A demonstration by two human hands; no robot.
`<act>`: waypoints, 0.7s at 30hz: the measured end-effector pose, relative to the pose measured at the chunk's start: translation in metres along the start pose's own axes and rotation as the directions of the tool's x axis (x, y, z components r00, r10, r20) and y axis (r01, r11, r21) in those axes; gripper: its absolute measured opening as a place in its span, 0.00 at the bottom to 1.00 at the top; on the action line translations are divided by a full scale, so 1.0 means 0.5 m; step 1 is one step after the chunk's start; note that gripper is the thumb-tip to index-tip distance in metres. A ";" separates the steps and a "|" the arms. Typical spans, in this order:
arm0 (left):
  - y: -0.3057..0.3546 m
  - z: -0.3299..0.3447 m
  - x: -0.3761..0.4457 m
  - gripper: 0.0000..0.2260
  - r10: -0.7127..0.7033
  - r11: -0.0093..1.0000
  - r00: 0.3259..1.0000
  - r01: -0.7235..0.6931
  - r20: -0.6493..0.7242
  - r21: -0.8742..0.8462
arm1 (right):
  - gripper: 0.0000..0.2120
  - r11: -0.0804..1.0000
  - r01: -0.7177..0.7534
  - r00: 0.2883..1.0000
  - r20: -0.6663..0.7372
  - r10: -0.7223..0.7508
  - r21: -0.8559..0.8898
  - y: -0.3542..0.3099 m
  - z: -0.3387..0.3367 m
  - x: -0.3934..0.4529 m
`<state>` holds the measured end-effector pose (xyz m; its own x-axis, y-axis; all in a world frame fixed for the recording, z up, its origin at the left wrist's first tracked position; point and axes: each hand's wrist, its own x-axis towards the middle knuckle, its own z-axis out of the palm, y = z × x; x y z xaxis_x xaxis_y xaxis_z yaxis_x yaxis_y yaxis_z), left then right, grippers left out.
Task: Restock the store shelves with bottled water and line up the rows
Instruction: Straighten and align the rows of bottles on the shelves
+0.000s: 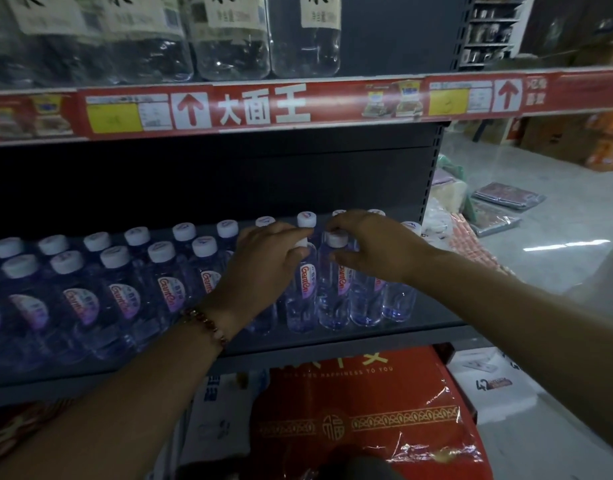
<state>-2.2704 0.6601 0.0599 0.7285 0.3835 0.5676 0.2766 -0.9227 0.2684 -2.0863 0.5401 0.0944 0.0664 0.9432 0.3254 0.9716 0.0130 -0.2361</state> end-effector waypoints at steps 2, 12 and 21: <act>-0.003 -0.014 -0.009 0.20 0.008 1.000 1.000 -0.008 -0.006 -0.011 | 0.24 0.999 0.035 0.999 -0.016 -0.035 -0.013 -0.013 0.009 0.007; -0.074 -0.074 -0.064 0.17 -0.075 0.974 0.997 0.079 -0.026 0.211 | 0.24 0.991 0.125 0.985 0.128 -0.118 -0.048 -0.110 0.035 0.080; -0.068 -0.054 -0.073 0.13 -0.132 0.991 0.976 0.132 -0.172 -0.016 | 0.18 0.990 0.115 0.986 0.113 -0.123 0.077 -0.120 0.040 0.084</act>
<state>-2.3232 0.6787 0.0511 0.5668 0.5031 0.6524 0.3603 -0.8635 0.3529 -2.1464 0.5854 0.1040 -0.0795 0.9659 0.2465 0.9524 0.1466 -0.2672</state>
